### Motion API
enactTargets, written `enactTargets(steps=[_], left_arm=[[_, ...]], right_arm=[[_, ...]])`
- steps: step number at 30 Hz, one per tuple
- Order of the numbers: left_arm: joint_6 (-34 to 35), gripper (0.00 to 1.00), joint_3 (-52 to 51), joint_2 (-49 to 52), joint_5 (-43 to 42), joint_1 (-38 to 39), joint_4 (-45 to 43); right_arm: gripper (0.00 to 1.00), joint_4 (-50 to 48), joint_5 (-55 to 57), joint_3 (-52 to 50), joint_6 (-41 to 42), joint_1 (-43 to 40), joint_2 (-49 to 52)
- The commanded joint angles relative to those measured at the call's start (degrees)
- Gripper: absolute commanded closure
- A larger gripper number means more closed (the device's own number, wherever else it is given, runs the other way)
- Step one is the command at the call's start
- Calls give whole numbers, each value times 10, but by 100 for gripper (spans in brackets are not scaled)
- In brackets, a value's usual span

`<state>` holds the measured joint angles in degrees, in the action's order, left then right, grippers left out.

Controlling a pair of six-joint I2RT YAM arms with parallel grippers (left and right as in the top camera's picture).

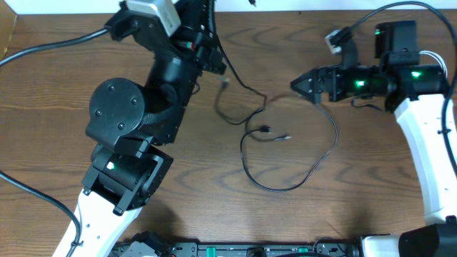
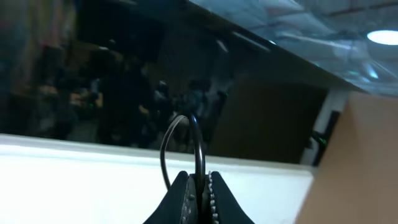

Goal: Untangle cables

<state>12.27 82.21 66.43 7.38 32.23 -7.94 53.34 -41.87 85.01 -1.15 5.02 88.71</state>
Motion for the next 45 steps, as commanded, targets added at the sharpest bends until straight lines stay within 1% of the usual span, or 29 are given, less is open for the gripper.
enactTargets(steps=[1, 6, 14, 19, 23, 30, 34, 36, 39, 41, 45], left_arm=[[7, 93, 4, -3, 67, -9, -10], [7, 93, 4, -5, 69, -28, -26], [7, 92, 10, -7, 69, -52, -155], [7, 92, 39, -9, 69, -52, -161], [6, 93, 63, -9, 90, -52, -168], [5, 93, 88, -10, 90, -52, -194], [10, 93, 95, -11, 81, -52, -186], [14, 92, 95, -12, 81, -52, -165], [14, 93, 95, -10, 82, -52, -126], [14, 93, 95, -8, 82, -52, -116], [14, 92, 95, -6, 82, -52, -116]], right_arm=[[1, 5, 57, 0, -11, 22, 8], [1, 12, 119, 0, -11, 46, 30], [1, 5, 97, 0, -13, 62, 97], [1, -8, 71, 0, -13, 62, 113], [1, -17, 63, 0, -20, 63, 113], [1, -19, 44, 0, -33, 66, 113], [1, -32, 31, 0, -34, 70, 113], [1, -40, -20, 0, -72, 73, 113], [1, -56, -135, 0, -130, 77, 113], [1, -73, -211, 0, -157, 80, 113], [1, -134, -345, 0, -165, 98, 113]])
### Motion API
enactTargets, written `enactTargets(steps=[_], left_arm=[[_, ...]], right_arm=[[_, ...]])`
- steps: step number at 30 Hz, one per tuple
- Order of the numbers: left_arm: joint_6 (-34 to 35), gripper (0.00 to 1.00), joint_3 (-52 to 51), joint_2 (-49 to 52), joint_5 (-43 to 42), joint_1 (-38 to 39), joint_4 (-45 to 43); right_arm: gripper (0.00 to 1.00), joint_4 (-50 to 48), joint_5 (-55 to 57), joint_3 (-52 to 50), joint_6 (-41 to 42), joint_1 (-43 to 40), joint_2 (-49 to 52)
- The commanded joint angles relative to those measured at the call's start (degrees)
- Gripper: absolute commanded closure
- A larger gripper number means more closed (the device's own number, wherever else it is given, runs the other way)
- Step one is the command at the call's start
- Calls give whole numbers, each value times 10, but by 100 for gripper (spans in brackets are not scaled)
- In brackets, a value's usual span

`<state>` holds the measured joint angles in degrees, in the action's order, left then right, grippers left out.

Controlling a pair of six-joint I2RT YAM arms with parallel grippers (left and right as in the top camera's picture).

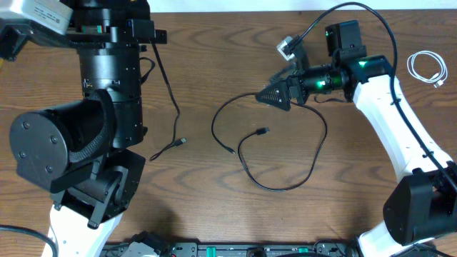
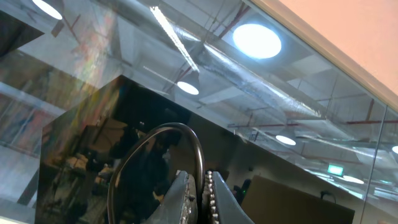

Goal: Untangle cables

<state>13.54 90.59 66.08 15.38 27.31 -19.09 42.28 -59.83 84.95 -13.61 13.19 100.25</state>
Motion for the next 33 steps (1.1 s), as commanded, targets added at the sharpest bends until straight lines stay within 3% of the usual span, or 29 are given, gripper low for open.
enactTargets(steps=[1, 6, 15, 17, 19, 22, 23, 30, 33], left_arm=[[1, 93, 12, -3, 2, -2, -5], [1, 93, 12, -6, 2, -2, -2], [2, 93, 12, -12, 2, -2, 21], [2, 93, 12, -12, 2, -2, 22], [2, 93, 12, -12, 2, -2, 22], [1, 92, 12, -12, 2, -2, 26], [1, 92, 12, -12, 2, -2, 28], [1, 92, 12, -14, 4, -2, 68], [1, 83, 12, -14, 6, -2, 97]], right_arm=[[1, -43, -191, 1, -40, 25, -3], [1, -167, -242, 1, -3, 87, -3], [3, -425, -159, 1, 187, 183, -3], [14, -450, -139, 1, 212, 198, -3], [34, -455, -106, 1, 226, 211, -3], [91, -449, -51, 1, 256, 219, -3], [99, -445, -34, 1, 267, 219, -3], [99, -442, 0, 1, 310, 209, -3], [99, -442, 4, 1, 337, 196, -3]])
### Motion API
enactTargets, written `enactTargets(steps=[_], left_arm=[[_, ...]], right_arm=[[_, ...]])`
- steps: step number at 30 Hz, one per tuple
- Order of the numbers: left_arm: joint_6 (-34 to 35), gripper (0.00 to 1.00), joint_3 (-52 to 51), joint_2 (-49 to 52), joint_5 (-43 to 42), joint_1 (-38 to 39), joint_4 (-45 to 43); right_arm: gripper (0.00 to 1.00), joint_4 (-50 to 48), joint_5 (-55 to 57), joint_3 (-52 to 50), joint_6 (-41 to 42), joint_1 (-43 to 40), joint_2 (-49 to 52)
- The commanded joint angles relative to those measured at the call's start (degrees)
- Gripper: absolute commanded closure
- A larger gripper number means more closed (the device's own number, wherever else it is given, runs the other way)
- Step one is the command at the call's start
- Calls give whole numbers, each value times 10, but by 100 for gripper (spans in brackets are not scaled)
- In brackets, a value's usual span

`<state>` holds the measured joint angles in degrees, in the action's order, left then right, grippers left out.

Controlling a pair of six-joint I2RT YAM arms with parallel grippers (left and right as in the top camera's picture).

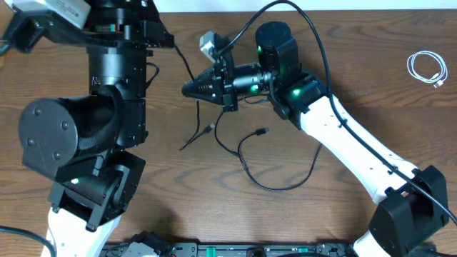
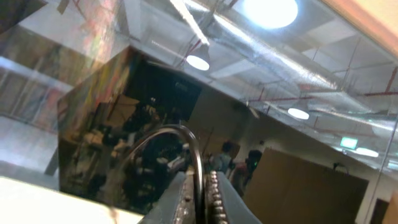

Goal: Untangle cables

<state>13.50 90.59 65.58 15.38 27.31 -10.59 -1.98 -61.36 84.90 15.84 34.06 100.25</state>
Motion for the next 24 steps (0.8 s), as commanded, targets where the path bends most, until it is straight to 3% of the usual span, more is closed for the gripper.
enactTargets(steps=[1, 6, 11, 17, 24], left_arm=[[1, 78, 12, -9, 9, -3, 24], [2, 61, 12, -9, 34, -2, 123], [1, 61, 12, -8, 36, -3, 226], [1, 47, 11, 2, 36, -3, 329], [1, 46, 10, 22, 36, -3, 398]], right_arm=[[99, 0, 23, 2, 54, -18, -3], [99, 1, 34, 9, 115, -60, -17], [99, 2, 34, 32, 165, -124, -46], [99, 32, 41, 72, 214, -233, -89], [99, 35, 40, 130, 287, -362, -122]])
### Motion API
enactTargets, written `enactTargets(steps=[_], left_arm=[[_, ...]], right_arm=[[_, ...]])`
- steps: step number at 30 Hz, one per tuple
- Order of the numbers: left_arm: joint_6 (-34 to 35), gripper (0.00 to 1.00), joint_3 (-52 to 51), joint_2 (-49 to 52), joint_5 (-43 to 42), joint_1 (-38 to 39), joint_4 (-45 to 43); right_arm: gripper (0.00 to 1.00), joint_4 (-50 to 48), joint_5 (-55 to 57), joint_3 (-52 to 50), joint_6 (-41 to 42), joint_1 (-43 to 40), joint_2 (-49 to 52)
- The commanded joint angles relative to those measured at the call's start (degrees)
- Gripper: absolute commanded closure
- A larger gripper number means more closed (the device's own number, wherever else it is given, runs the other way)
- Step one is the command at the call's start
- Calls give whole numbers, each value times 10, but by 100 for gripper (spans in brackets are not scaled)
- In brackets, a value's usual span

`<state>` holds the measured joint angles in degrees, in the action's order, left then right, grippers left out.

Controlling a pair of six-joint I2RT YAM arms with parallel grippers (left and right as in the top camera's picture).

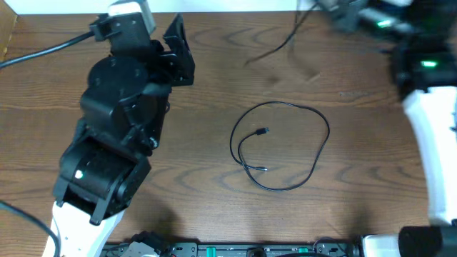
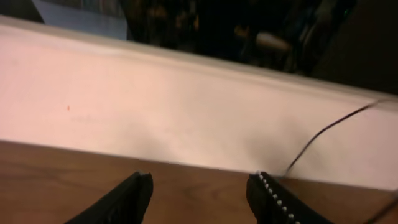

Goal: Untangle cables

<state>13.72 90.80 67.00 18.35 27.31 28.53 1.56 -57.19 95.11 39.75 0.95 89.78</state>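
A black cable [image 1: 314, 153] lies in an open loop at the table's centre, both its plugs inside the loop. A second, thinner cable [image 1: 280, 43] hangs blurred in the air at the back and runs up to my right gripper [image 1: 341, 13], which is smeared at the top edge and seems shut on it. My left gripper [image 1: 182, 53] stands at the back left, open and holding nothing. In the left wrist view its fingers [image 2: 266, 190] are wide apart over bare wood, and the thin cable [image 2: 326, 132] slants to their right.
The bulky left arm [image 1: 118, 128] covers the table's left side. A white wall [image 2: 155, 118] rises just behind the table's far edge. The right arm [image 1: 428, 135] comes down the right side.
My left gripper was shut on the thin cable and is now open and lower. The right gripper, then beside it at centre left, is now at the top right with that cable.
First my left gripper held the thin cable, which crossed the looped one, with the right gripper off to the right. Then the left had the cable clear of the loop. Later the right gripper was close to the hanging cable. Now the left is open and the cable hangs from the right.
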Motion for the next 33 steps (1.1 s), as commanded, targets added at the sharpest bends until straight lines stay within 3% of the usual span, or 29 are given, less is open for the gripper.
enactTargets(steps=[1, 5, 9, 13, 17, 27, 33], left_arm=[[-1, 46, 8, 12, 6, -3, 14], [-1, 45, 8, 24, 6, -2, 37], [-1, 41, 8, 37, 6, -2, 60], [-1, 40, 8, 51, 5, -2, 82], [-1, 39, 8, 69, 3, -2, 88], [0, 39, 8, 100, 2, -2, 105], [0, 39, 4, 105, 2, -2, 105]], right_arm=[[99, -1, -3, 38, 61, -51, -19], [99, 26, -10, 53, 75, -124, -27], [99, 140, 10, 53, 15, -193, -30], [99, 314, 120, 53, -94, -243, -29], [99, 415, 275, 53, -160, -278, -30], [99, 539, 533, 53, -179, -374, -26], [99, 560, 650, 48, -160, -400, -5]])
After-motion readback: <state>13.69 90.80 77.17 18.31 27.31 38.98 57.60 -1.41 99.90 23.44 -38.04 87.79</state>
